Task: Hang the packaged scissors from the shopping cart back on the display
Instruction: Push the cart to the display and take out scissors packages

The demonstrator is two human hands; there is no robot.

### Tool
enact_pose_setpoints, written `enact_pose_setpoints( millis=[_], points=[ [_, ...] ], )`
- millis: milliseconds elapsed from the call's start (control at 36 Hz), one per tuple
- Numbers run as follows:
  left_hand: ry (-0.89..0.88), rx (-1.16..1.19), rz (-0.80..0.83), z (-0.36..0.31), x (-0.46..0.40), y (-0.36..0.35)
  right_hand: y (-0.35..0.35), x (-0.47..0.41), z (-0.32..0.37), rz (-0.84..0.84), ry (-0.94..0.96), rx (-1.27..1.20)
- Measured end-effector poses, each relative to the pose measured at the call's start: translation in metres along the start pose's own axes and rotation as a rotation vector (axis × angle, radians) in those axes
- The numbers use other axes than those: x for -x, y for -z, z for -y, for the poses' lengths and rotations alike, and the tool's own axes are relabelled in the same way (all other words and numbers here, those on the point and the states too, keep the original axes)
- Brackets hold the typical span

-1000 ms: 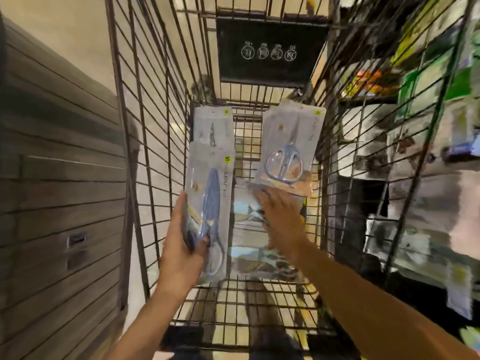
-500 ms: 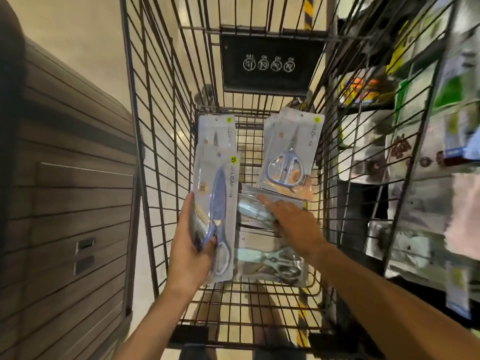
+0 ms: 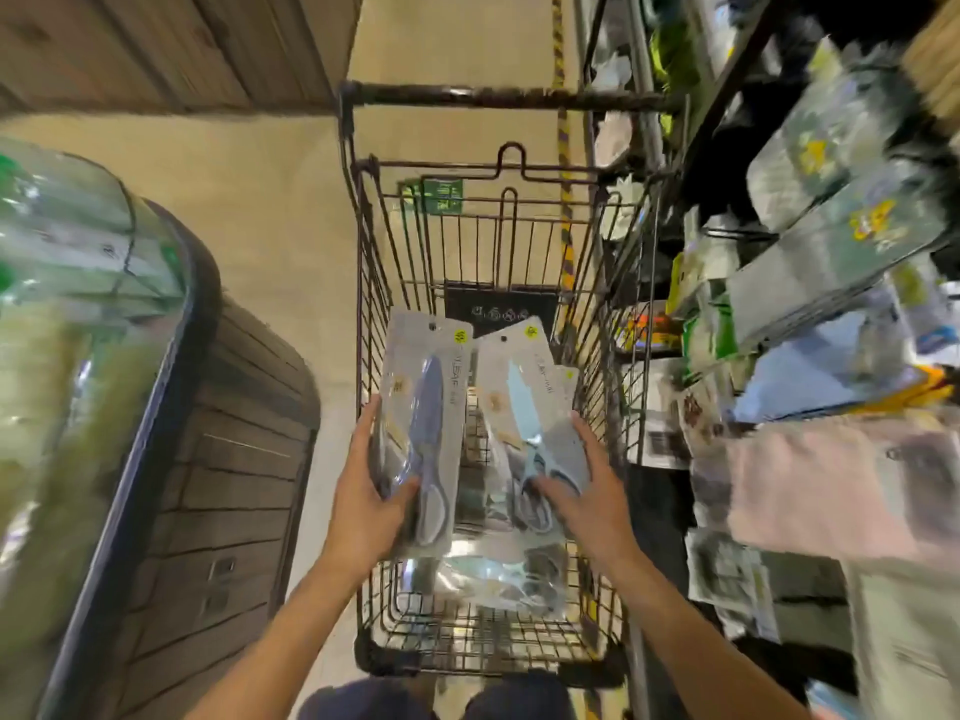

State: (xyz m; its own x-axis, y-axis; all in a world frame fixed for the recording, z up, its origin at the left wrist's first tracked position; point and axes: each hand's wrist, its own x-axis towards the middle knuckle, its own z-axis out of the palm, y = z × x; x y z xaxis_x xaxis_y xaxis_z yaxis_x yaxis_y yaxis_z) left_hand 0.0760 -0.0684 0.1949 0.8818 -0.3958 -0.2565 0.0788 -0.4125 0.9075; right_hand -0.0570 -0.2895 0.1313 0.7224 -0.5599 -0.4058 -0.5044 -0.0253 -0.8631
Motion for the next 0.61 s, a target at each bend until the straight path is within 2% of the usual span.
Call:
enact_pose_setpoints(
  millis=[194, 472, 611],
  points=[
    [-0.131, 0.02, 0.014, -0.056, 0.026, 0.035, 0.02, 0.051, 0.059, 0.005, 0.094, -0.218],
    [-0.259, 0.048, 0.07, -0.078, 0.047, 0.081, 0.01, 0.116, 0.101, -0.083, 0.274, -0.246],
    [-0.326, 0.069, 0.16, -0.079, 0.044, 0.104, -0.013, 0.156, 0.111, -0.238, 0.306, -0.231]
  ],
)
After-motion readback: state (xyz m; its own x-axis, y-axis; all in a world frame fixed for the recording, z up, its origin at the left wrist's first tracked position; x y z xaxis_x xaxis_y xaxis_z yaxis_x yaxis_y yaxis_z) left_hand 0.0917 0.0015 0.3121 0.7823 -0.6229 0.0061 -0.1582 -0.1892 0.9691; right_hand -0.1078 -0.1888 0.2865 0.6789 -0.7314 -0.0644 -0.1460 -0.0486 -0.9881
